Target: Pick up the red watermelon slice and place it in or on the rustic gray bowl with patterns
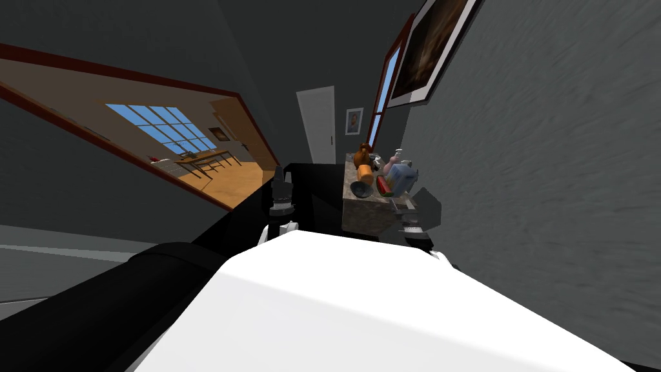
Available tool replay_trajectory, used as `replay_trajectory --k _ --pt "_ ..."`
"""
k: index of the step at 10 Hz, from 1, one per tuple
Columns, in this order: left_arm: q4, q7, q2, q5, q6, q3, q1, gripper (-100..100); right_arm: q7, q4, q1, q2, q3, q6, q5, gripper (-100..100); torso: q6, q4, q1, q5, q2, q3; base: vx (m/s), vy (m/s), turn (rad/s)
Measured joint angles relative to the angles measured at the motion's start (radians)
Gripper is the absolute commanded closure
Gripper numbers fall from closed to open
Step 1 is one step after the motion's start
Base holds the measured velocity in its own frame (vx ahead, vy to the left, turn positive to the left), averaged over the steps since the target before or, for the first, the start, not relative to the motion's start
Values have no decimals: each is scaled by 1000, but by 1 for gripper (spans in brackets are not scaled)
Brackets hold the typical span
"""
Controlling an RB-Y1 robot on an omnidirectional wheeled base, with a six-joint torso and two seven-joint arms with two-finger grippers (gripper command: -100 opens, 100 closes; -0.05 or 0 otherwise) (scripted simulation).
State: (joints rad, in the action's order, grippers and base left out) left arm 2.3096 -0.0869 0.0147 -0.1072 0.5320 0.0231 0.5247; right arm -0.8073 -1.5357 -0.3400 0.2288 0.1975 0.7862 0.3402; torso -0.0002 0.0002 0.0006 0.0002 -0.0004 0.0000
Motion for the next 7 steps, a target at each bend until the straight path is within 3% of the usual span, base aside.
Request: replay_trajectory --k 7 --pt "0 0 0 0 0 0 0 0 -165 146 37 1 52 29 51 -100 0 0 0 0 -2 -1 22 6 4"
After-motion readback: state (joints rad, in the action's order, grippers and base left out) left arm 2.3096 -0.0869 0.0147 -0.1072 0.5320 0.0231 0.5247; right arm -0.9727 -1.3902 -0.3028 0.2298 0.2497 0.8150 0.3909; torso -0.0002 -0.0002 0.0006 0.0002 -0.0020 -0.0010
